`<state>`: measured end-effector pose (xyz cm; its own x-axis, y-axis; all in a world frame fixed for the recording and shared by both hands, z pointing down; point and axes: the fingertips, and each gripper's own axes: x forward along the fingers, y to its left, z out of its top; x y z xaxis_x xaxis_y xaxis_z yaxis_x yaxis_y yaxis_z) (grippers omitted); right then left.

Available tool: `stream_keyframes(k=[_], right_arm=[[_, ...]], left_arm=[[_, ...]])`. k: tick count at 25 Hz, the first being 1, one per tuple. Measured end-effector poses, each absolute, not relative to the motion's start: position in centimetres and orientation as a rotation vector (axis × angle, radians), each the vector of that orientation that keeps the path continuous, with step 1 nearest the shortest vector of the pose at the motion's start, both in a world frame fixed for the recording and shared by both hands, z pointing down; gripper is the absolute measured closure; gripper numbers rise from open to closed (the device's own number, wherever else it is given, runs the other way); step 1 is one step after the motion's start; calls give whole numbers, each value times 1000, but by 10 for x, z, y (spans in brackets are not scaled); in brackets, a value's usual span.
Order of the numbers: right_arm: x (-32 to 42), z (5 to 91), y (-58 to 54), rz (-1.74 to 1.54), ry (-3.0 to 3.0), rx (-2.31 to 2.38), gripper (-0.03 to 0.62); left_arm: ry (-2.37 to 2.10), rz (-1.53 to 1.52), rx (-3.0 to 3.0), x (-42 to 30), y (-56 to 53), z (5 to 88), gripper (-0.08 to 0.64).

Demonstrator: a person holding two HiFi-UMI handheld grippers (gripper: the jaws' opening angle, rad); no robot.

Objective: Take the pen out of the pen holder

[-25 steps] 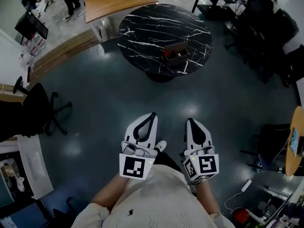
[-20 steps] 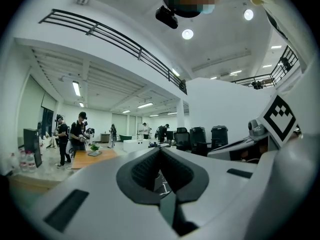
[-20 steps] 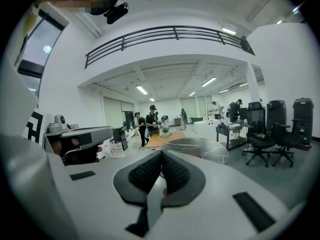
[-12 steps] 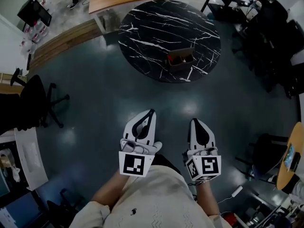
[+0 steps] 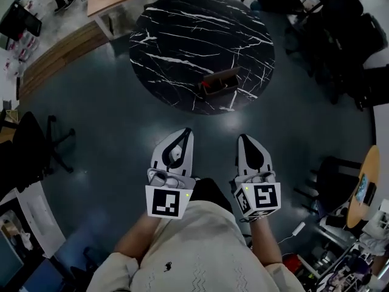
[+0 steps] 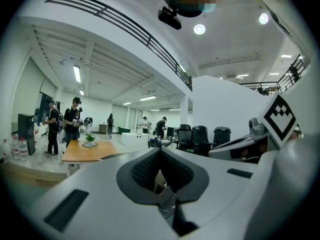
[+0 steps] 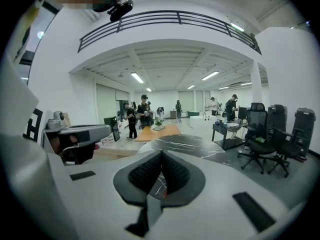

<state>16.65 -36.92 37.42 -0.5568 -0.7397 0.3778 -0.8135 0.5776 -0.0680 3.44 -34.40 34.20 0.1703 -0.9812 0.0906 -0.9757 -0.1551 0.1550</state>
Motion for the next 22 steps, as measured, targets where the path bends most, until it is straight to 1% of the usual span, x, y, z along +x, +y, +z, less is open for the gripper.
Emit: stream_keyframes(k=[3, 6, 10, 22], right_arm=[[156, 374, -394, 331, -2490, 1312, 574], [138, 379, -412, 323, -2482, 1280, 574], [115, 395, -435, 344, -2468, 1209, 574], [70, 507, -498, 231, -2343, 876, 574]], left_arm=[[-1869, 50, 2355, 27, -364, 345, 548], [-1879, -37, 2264, 11, -379, 345, 548], [-1903, -8, 2214, -8, -395, 353, 548], [-1982, 84, 2058, -18, -427, 390, 548]])
